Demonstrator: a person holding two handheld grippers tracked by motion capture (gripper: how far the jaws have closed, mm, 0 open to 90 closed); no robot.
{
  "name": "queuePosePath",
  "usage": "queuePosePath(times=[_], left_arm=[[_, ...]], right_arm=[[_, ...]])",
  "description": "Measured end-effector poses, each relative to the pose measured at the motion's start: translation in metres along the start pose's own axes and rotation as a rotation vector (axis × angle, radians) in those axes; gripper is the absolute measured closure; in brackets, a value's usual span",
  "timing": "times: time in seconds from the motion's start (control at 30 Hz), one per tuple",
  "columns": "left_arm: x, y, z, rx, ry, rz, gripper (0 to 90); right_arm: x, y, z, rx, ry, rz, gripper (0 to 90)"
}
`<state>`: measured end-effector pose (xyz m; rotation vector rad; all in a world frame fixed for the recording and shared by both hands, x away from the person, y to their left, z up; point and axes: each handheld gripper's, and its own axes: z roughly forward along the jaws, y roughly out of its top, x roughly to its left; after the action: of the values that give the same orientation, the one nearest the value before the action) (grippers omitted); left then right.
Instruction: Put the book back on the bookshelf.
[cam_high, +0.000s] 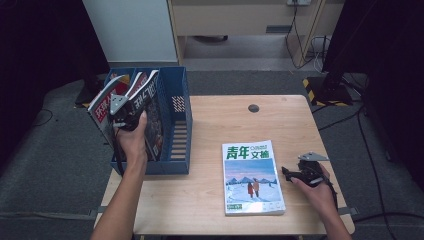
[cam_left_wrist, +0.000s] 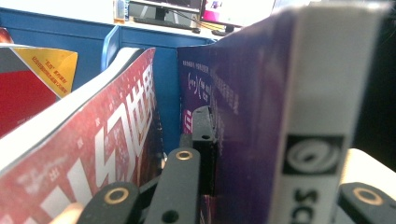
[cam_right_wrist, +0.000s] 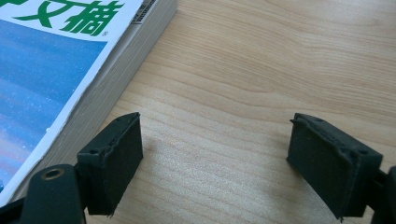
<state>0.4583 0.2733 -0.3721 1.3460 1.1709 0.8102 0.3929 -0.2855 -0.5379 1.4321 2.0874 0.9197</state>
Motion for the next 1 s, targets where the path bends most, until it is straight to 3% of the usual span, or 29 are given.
queuePosePath(times=[0.5,1.0], left_arm=[[0.007,-0.01,-0.011,0.008,-0.006,-0.051,81.4],[0.005,-0.022,-0.021,0.021,-0.011,-0.072,79.6]], right_arm=[[0.0,0.0,0.0,0.0,0.0,0.0,17.9],[0.0,0.0,0.0,0.0,0.0,0.0,17.9]])
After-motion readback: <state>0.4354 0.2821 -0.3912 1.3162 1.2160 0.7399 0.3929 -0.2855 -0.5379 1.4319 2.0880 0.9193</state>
